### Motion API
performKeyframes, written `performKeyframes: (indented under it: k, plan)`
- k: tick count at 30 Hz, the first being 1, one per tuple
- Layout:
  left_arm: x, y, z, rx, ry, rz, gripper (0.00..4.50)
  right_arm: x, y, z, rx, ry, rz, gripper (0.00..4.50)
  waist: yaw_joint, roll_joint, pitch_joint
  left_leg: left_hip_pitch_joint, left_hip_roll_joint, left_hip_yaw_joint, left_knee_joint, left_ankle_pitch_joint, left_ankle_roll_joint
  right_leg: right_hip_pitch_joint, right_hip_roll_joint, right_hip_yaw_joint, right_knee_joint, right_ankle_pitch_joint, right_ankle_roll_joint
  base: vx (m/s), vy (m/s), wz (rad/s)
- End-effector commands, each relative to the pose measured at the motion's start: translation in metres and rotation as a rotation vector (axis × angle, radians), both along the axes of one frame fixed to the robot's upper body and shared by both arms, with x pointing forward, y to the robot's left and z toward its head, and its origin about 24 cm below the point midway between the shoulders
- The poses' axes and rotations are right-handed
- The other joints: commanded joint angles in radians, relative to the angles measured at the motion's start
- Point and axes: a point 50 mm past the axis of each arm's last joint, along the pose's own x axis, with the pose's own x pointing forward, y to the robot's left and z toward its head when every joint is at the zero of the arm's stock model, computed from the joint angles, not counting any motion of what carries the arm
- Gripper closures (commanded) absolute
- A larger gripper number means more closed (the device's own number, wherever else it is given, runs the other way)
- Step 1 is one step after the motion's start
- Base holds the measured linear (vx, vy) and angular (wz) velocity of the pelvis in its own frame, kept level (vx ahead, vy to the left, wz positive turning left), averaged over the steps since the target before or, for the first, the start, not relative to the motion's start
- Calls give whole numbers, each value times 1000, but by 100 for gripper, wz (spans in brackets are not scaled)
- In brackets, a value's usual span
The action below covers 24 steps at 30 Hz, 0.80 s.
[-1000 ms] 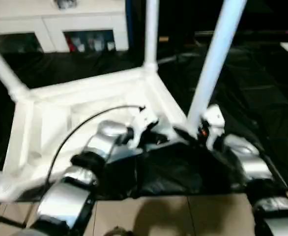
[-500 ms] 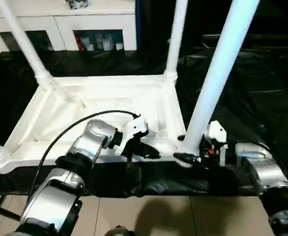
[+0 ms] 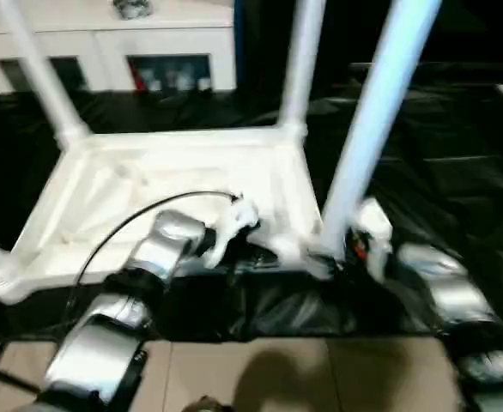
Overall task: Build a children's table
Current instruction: Rotate leg to tighten
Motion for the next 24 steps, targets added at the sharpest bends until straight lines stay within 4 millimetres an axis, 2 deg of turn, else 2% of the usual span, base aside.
performKeyframes:
  k: [1, 2, 3, 4, 5, 6, 7, 9, 11, 15, 17, 18, 20, 22, 23, 24]
  plan:
    - [5, -35, 20, -95, -70, 9, 450, -6, 24, -25, -51, 96, -5, 173, -6, -14, -55, 31, 151, -91, -94, -290, -49, 28, -145, 85, -92, -301, -220, 0, 0, 0]
    - [8, -42, 21, -101, -72, 63, 450, -1, 30, -26, -31, 100, -91, 174, -7, -15, -56, 32, 153, -90, -95, -283, -47, 29, -144, 86, -90, -275, -221, 0, 0, 0]
    - [9, -48, 22, -104, -76, 104, 450, 4, 34, -27, -22, 106, -169, 174, -14, -15, -61, 27, 151, -87, -97, -240, -37, 32, -138, 84, -76, -164, -242, 0, 0, 0]
    - [10, -51, 22, -105, -77, 124, 450, 6, 36, -27, -20, 109, -207, 174, -14, -15, -61, 27, 151, -87, -97, -240, -37, 32, -138, 84, -76, -164, -242, 0, 0, 0]
    - [10, -54, 22, -106, -79, 139, 450, 7, 38, -28, -20, 113, -238, 174, -18, -13, -64, 28, 146, -82, -93, -205, -23, 32, -137, 83, -69, -80, -263, 0, 0, 0]
    - [9, -58, 22, -110, -78, 147, 450, 8, 42, -30, -18, 127, -250, 174, -18, -12, -63, 25, 144, -81, -91, -199, -13, 35, -138, 82, -69, -68, -266, 0, 0, 0]
    - [9, -60, 21, -112, -77, 154, 450, 8, 45, -31, -18, 135, -258, 174, -18, -15, -66, 22, 141, -79, -85, -178, 11, 40, -144, 83, -68, -38, -272, 0, 0, 0]
    - [6, -65, 19, -120, -71, 141, 450, 8, 51, -31, -29, 115, -250, 174, -16, -16, -65, 18, 140, -78, -80, -152, 45, 42, -144, 81, -70, -27, -269, 0, 0, 0]
    - [5, -67, 18, -120, -69, 129, 450, 9, 53, -30, -30, 99, -242, 118, -13, -15, -64, 19, 143, -78, -81, -154, 64, 40, -140, 78, -73, -63, -259, 0, 0, 0]
    - [3, -65, 16, -120, -63, 103, 450, 10, 52, -26, -9, 73, -220, 95, -14, -13, -62, 25, 150, -80, -89, -193, 41, 36, -136, 79, -74, -110, -252, 0, 0, 0]
    - [3, -61, 17, -126, -67, 77, 450, 11, 47, -23, -17, 48, -210, 56, -15, -13, -63, 25, 149, -79, -88, -190, 37, 37, -137, 80, -70, -79, -260, 0, 0, 0]
    - [2, -60, 18, -131, -66, 59, 450, 11, 45, -22, -19, 39, -199, 56, -16, -14, -64, 23, 147, -78, -87, -184, 39, 38, -139, 80, -69, -67, -263, 0, 0, 0]
    - [0, -54, 18, -138, -64, 0, 450, 11, 39, -18, -28, 13, -157, 56, -13, -14, -66, 18, 144, -77, -82, -157, 58, 43, -141, 79, -65, -33, -267, 0, 0, 0]
    - [-2, -49, 17, -132, -57, -32, 450, 10, 34, -17, -37, -1, -110, 56, -9, -14, -69, 18, 146, -75, -78, -120, 83, 43, -138, 75, -58, 13, -272, 0, 0, 0]
    - [-3, -45, 16, -128, -50, -49, 450, 8, 31, -16, -41, -5, -75, 56, -6, -14, -69, 15, 149, -74, -76, -106, 107, 43, -137, 73, -52, 42, -279, 0, 0, 0]
    - [-3, -42, 16, -127, -43, -62, 450, 6, 29, -16, -42, -5, -40, 56, -5, -17, -70, 14, 148, -73, -75, -105, 115, 43, -137, 72, -51, 47, -280, 0, 0, 0]
